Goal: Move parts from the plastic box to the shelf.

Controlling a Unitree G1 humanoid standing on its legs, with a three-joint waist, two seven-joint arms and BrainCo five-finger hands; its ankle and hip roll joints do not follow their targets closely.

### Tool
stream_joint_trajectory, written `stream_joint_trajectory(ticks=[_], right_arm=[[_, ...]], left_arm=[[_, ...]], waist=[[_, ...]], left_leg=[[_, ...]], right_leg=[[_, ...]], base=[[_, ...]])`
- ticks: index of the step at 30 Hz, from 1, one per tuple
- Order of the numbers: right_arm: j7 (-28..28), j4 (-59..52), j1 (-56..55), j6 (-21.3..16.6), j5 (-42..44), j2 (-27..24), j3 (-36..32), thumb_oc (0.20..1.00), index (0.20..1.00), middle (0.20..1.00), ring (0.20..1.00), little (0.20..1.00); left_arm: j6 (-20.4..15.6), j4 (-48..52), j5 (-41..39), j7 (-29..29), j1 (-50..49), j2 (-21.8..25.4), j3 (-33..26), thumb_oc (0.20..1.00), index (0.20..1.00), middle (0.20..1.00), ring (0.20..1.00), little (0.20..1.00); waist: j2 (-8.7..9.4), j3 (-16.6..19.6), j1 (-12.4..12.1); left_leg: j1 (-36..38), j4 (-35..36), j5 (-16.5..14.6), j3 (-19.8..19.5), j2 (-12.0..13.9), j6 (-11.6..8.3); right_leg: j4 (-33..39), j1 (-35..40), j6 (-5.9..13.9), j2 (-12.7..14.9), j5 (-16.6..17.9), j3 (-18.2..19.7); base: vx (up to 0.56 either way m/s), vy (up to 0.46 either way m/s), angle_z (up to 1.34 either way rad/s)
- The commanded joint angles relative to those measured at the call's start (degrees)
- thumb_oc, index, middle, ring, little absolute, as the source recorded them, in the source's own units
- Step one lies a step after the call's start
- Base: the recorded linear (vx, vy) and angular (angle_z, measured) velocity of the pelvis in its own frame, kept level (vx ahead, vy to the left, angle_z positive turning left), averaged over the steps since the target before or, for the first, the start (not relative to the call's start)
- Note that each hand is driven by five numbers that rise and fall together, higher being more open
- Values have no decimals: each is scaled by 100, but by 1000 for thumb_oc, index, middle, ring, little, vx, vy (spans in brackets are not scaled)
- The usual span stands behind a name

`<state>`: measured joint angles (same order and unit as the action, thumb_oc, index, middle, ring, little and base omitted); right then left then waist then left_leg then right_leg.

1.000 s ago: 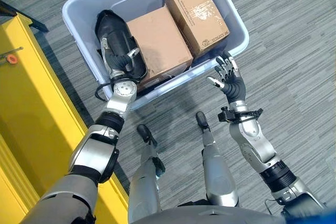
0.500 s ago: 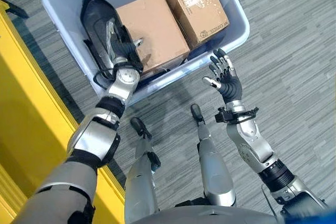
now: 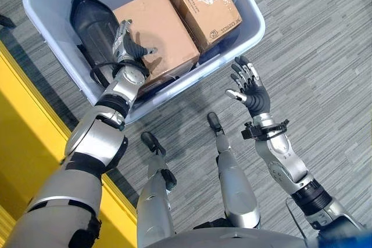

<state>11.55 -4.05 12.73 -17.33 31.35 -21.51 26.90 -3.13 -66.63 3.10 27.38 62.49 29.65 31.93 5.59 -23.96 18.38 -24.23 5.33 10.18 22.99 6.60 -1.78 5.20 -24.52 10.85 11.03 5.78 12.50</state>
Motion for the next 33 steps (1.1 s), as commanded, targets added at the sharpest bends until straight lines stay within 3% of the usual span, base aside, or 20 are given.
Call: stream_joint_trajectory(ticks=[1, 7, 17, 33], right_arm=[[-230, -362, -133, -137, -3, -259, -510, 1000, 1000, 1000, 1000, 1000], [-383, -361, -140, -69, -7, -355, -680, 1000, 1000, 1000, 1000, 1000], [-358, -147, 61, -121, -48, -519, -845, 1000, 1000, 1000, 1000, 1000], [-302, -218, -108, -267, -63, -800, -966, 1000, 1000, 1000, 1000, 1000]], left_arm=[[56, -304, 779, -376, 8, 87, 91, 1000, 1000, 1000, 1000, 1000], [-19, -74, 1605, -784, -244, 51, 570, 1000, 1000, 1000, 1000, 1000], [-331, 1098, 2936, -775, -296, 458, 1437, 1000, 1000, 1000, 1000, 1000], [-411, 2522, 3957, -271, -117, 1032, 1715, 1000, 1000, 1000, 1000, 1000]], waist=[[-105, 48, -58], [-189, 36, -121], [-326, -25, -269], [-451, -40, -375]], left_leg=[[535, -439, -577, -381, 473, -653], [527, -417, -589, -423, 438, -637], [445, -426, -486, -444, 391, -589], [437, -407, -532, -514, 340, -571]], right_leg=[[-72, 54, 189, 328, 450, -269], [-69, 75, 187, 358, 420, -319], [-92, 45, 188, 418, 484, -396], [-76, 84, 192, 476, 421, -479]], base=[[0, 0, 0], [0, 0, 0], [-25, -3, 1], [2, 3, 2]])
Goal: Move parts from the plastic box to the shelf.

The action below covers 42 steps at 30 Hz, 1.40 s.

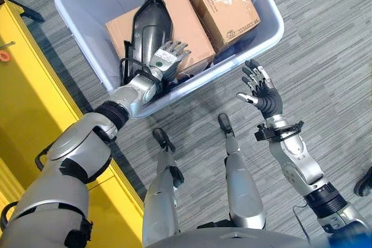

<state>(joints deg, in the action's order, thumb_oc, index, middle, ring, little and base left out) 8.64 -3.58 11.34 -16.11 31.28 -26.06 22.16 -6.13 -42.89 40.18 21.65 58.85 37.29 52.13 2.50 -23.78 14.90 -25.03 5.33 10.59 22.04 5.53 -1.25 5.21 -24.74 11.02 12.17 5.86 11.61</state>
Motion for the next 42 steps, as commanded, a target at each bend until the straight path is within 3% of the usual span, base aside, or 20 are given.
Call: stream_joint_trajectory(ticks=[1, 5, 9, 10, 14, 15, 20, 24, 29, 34, 42], right_arm=[[-8, -276, 12, -403, -47, -352, -498, 1000, 1000, 1000, 1000, 1000], [14, -394, -156, -468, -20, -374, -596, 1000, 1000, 1000, 1000, 1000], [60, -585, -426, -564, -47, -303, -725, 1000, 1000, 1000, 1000, 1000], [101, -613, -505, -587, -54, -260, -783, 1000, 1000, 1000, 1000, 1000], [141, -646, -534, -598, -68, -244, -804, 1000, 1000, 1000, 1000, 1000], [184, -662, -536, -588, -64, -219, -774, 1000, 1000, 1000, 1000, 1000], [231, -679, -527, -581, -76, -190, -760, 1000, 1000, 1000, 1000, 1000], [407, -617, -429, -555, -162, -116, -637, 1000, 1000, 1000, 1000, 1000], [503, -572, -362, -570, -98, -62, -520, 1000, 1000, 1000, 1000, 1000], [624, -487, -278, -591, -31, -58, -389, 1000, 1000, 1000, 1000, 1000], [761, -463, -207, -614, 63, -91, -235, 1000, 1000, 1000, 1000, 1000]], left_arm=[[-116, 224, 264, 367, 260, 311, -334, 1000, 1000, 1000, 1000, 1000], [-157, 944, 303, 565, 178, 620, -603, 1000, 1000, 1000, 1000, 1000], [-310, 2061, -18, 911, -533, 854, -1535, 1000, 1000, 1000, 1000, 1000], [-511, 2570, -364, 1050, -959, 777, -2034, 1000, 1000, 1000, 1000, 1000], [-650, 2951, -714, 1159, -1405, 620, -2472, 1000, 1000, 1000, 1000, 1000], [-614, 2988, -1004, 1275, -1599, 368, -2685, 1000, 1000, 1000, 1000, 1000], [-614, 2828, -1322, 1415, -1726, 93, -2893, 1000, 1000, 1000, 1000, 1000], [-522, 2211, -1932, 1686, -1714, -491, -3031, 1000, 1000, 1000, 1000, 1000], [-399, 1532, -2373, 1962, -1546, -851, -3081, 1000, 1000, 1000, 1000, 1000], [-369, 990, -2882, 2253, -1304, -1014, -3187, 1000, 1000, 1000, 1000, 1000], [-415, 1056, -3292, 2748, -1242, -941, -3495, 1000, 1000, 1000, 1000, 1000]], waist=[[-148, -56, -37], [-199, -45, -84], [-248, -26, -186], [-252, -31, -236], [-249, -13, -262], [-237, 6, -279], [-213, 17, -275], [-139, 18, -244], [-85, 28, -200], [-35, 17, -178], [10, -5, -183]], left_leg=[[518, -404, -574, -423, 449, -625], [508, -398, -580, -467, 432, -622], [470, -436, -606, -538, 414, -613], [448, -456, -609, -567, 409, -603], [443, -462, -619, -589, 404, -598], [436, -462, -615, -597, 401, -593], [460, -438, -608, -599, 398, -587], [484, -450, -616, -591, 416, -576], [478, -449, -599, -564, 431, -577], [452, -470, -594, -550, 444, -575], [373, -499, -575, -563, 465, -585]], right_leg=[[-76, 109, 178, 365, 410, -399], [-74, 136, 171, 382, 387, -454], [-68, 171, 150, 404, 355, -509], [-68, 179, 137, 415, 356, -525], [-68, 190, 124, 419, 347, -557], [-67, 201, 114, 418, 343, -562], [-60, 211, 108, 415, 347, -572], [-70, 212, 85, 399, 354, -556], [-74, 184, 68, 373, 363, -539], [-85, 146, 54, 343, 378, -524], [-99, 84, 26, 297, 395, -515]], base=[[0, 0, 0], [0, 0, 0], [1, -20, 4], [0, -28, 3], [2, -16, 5], [6, -22, 8], [2, -13, 6], [0, 0, 0], [0, 0, 0], [0, 0, 0], [0, 0, 0]])
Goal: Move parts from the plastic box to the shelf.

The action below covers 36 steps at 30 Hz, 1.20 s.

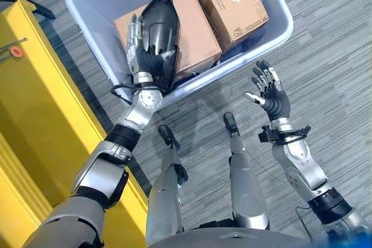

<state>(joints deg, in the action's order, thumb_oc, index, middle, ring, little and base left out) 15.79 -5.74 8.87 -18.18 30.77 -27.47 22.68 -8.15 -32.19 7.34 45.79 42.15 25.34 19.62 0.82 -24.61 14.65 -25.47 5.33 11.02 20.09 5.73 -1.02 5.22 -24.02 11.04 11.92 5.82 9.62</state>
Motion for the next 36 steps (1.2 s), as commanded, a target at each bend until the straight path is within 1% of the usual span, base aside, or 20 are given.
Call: stream_joint_trajectory(ticks=[1, 4, 9, 15, 19, 20, 22, 23, 31, 32, 33, 34, 35, 36], right_arm=[[64, -254, 65, -402, 101, 42, -281, 1000, 1000, 1000, 1000, 1000], [72, -271, 63, -393, 114, 15, -282, 1000, 1000, 1000, 1000, 1000], [62, -283, 74, -393, 124, 12, -292, 1000, 1000, 1000, 1000, 1000], [42, -279, 90, -357, 138, -21, -239, 1000, 1000, 1000, 1000, 1000], [27, -238, 115, -335, 156, -27, -203, 1000, 1000, 1000, 1000, 1000], [39, -232, 138, -336, 169, -21, -162, 1000, 1000, 1000, 1000, 1000], [45, -235, 155, -337, 174, -26, -141, 1000, 1000, 1000, 1000, 1000], [72, -225, 192, -330, 190, -47, -78, 1000, 1000, 1000, 1000, 1000], [145, -145, 306, -314, 218, -78, 5, 1000, 1000, 1000, 1000, 1000], [153, -127, 313, -306, 222, -81, 21, 1000, 1000, 1000, 1000, 1000], [175, -112, 331, -302, 238, -78, 36, 1000, 1000, 1000, 1000, 1000], [186, -119, 356, -297, 259, -77, 54, 1000, 1000, 1000, 1000, 1000], [199, -123, 346, -299, 263, -80, 50, 1000, 1000, 1000, 1000, 1000], [192, -122, 340, -292, 281, -84, 52, 1000, 1000, 1000, 1000, 1000]], left_arm=[[-191, 78, 6, 412, 408, 301, -314, 1000, 1000, 1000, 1000, 1000], [-186, 338, 114, 503, 316, 400, -429, 1000, 1000, 1000, 1000, 1000], [-154, 490, 216, 571, 245, 492, -530, 1000, 1000, 1000, 1000, 1000], [-161, 242, 29, 539, 323, 479, -541, 1000, 1000, 1000, 1000, 1000], [-206, -252, -328, 446, 430, 409, -517, 1000, 1000, 1000, 1000, 1000], [-223, -551, -578, 393, 536, 337, -493, 1000, 1000, 1000, 1000, 1000], [-241, -649, -692, 369, 587, 319, -478, 1000, 1000, 1000, 1000, 1000], [-297, -999, -1054, 306, 728, 245, -487, 1000, 1000, 1000, 1000, 1000], [-303, -1739, -1744, 137, 956, 169, -529, 1000, 1000, 1000, 1000, 1000], [-299, -1851, -1837, 153, 971, 165, -560, 1000, 1000, 1000, 1000, 1000], [-314, -1893, -1949, 159, 995, 165, -600, 1000, 1000, 1000, 1000, 1000], [-348, -1929, -2113, 128, 1014, 164, -653, 1000, 1000, 1000, 1000, 1000], [-337, -1969, -2185, 106, 1014, 180, -676, 1000, 1000, 1000, 1000, 1000], [-320, -2051, -2238, 71, 1022, 210, -677, 1000, 1000, 1000, 1000, 1000]], waist=[[184, 76, -174], [188, 70, -199], [190, 81, -223], [208, 82, -215], [225, 71, -201], [238, 59, -190], [239, 50, -186], [260, 28, -171], [311, -27, -143], [300, -6, -150], [306, -15, -154], [332, -59, -141], [313, -39, -149], [314, -47, -148]], left_leg=[[396, -505, -616, -380, 452, -610], [360, -517, -620, -401, 450, -604], [335, -528, -629, -417, 452, -600], [287, -539, -631, -426, 436, -591], [250, -565, -625, -431, 435, -588], [221, -588, -626, -439, 437, -590], [207, -594, -627, -442, 438, -591], [158, -610, -619, -452, 449, -589], [-3, -701, -617, -469, 463, -591], [57, -686, -760, -510, 463, -635], [38, -694, -761, -519, 466, -635], [-60, -727, -615, -490, 476, -593], [-9, -720, -765, -536, 474, -637], [-29, -727, -762, -548, 470, -638]], right_leg=[[-103, 6, 19, 317, 393, -322], [-106, -5, 12, 311, 389, -330], [-112, -20, 10, 308, 381, -344], [-116, -56, 4, 303, 389, -343], [-140, -89, -5, 290, 391, -344], [-156, -112, -15, 279, 388, -339], [-160, -127, -17, 274, 388, -338], [-176, -170, -22, 259, 396, -335], [-199, -263, -47, 230, 412, -331], [-169, -189, -30, 233, 309, -350], [-169, -195, -32, 232, 307, -348], [-202, -279, -52, 224, 412, -340], [-182, -207, -35, 226, 305, -368], [-184, -215, -36, 217, 299, -374]], base=[[0, 0, 0], [0, 0, 0], [0, 0, 0], [0, 0, 0], [0, 0, 0], [0, 0, 0], [0, 0, 0], [0, 0, 0], [12, 4, 0], [91, 25, 0], [0, 0, 0], [0, 0, 0], [0, 0, 0], [93, 14, 0]])
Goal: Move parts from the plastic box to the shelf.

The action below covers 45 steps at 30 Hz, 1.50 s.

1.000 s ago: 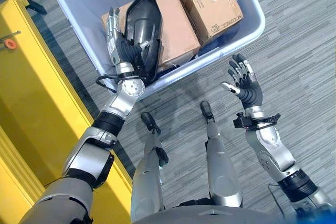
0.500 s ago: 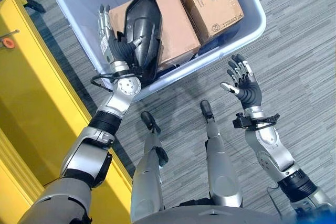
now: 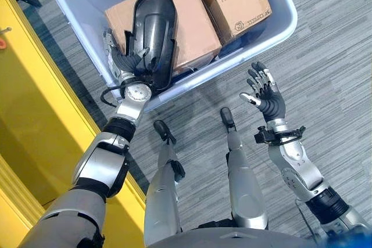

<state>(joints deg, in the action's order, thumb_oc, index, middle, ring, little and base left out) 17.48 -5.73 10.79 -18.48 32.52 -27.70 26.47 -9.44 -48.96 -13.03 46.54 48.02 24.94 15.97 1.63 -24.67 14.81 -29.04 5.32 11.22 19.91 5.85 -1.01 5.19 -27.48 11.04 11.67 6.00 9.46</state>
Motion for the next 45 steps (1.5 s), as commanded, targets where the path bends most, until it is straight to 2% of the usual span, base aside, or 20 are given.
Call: stream_joint_trajectory(ticks=[1, 3, 7, 16, 17, 18, 41, 43, 44, 45], right_arm=[[38, -117, 153, -252, 97, -74, -340, 1000, 1000, 1000, 1000, 1000], [52, -86, 188, -239, 75, -80, -335, 1000, 1000, 1000, 1000, 1000], [89, -64, 285, -185, 119, -56, -318, 1000, 1000, 1000, 1000, 1000], [16, -58, 259, -93, 134, -33, -296, 1000, 1000, 1000, 1000, 1000], [9, -54, 253, -92, 129, -39, -301, 1000, 1000, 1000, 1000, 1000], [1, -61, 255, -96, 128, -44, -303, 1000, 1000, 1000, 1000, 1000], [-189, -87, 153, -67, 216, -145, -326, 1000, 1000, 1000, 1000, 1000], [-206, -97, 146, -57, 221, -153, -312, 1000, 1000, 1000, 1000, 1000], [-210, -100, 156, -55, 219, -153, -304, 1000, 1000, 1000, 1000, 1000], [-217, -103, 146, -62, 235, -149, -300, 1000, 1000, 1000, 1000, 1000]], left_arm=[[-162, -465, -223, -31, 442, 292, -333, 1000, 1000, 1000, 1000, 1000], [-142, -673, -342, -134, 424, 291, -365, 1000, 1000, 1000, 1000, 1000], [-209, -1048, -1195, -510, 456, 201, -642, 1000, 1000, 1000, 1000, 1000], [8, -1415, -1368, -894, 436, 145, -703, 1000, 1000, 1000, 1000, 1000], [22, -1406, -1322, -892, 426, 143, -690, 482, 482, 482, 482, 482], [57, -1429, -1268, -937, 412, 139, -659, 200, 200, 200, 200, 200], [15, -1367, -1162, -1031, 104, -19, -714, 200, 200, 200, 200, 200], [-9, -1336, -1162, -1039, 32, -9, -735, 200, 200, 200, 200, 200], [-19, -1310, -1155, -1032, 8, -3, -746, 200, 200, 200, 200, 200], [-46, -1256, -1148, -1018, -38, 2, -751, 200, 200, 200, 200, 200]], waist=[[239, -56, -162], [245, -76, -159], [267, -105, -159], [279, -148, -156], [279, -149, -160], [280, -155, -161], [190, 1, -205], [169, 53, -226], [180, 41, -223], [172, 66, -236]], left_leg=[[314, -730, -779, -535, 460, -641], [286, -743, -775, -540, 462, -640], [226, -780, -803, -548, 469, -642], [134, -835, -818, -582, 470, -635], [127, -839, -818, -584, 468, -634], [120, -842, -813, -583, 468, -633], [178, -937, -878, -672, 434, -616], [209, -914, -865, -676, 430, -619], [151, -925, -718, -637, 426, -575], [170, -925, -720, -642, 422, -572]], right_leg=[[-186, 120, -34, 237, 284, -361], [-205, 100, -37, 227, 278, -361], [-232, 55, -47, 206, 267, -363], [-242, 16, -73, 188, 250, -364], [-247, 12, -75, 188, 249, -368], [-251, 7, -76, 186, 247, -370], [-364, 53, -113, 178, 168, -365], [-363, 79, -108, 192, 164, -381], [-389, 10, -127, 192, 267, -369], [-394, 27, -131, 194, 263, -369]], base=[[0, 0, 0], [0, 0, 0], [4, 3, -1], [2, 1, 0], [0, 0, 0], [0, 0, 0], [0, 0, 0], [-42, -3, 0], [-82, -9, -1], [-82, -15, -1]])
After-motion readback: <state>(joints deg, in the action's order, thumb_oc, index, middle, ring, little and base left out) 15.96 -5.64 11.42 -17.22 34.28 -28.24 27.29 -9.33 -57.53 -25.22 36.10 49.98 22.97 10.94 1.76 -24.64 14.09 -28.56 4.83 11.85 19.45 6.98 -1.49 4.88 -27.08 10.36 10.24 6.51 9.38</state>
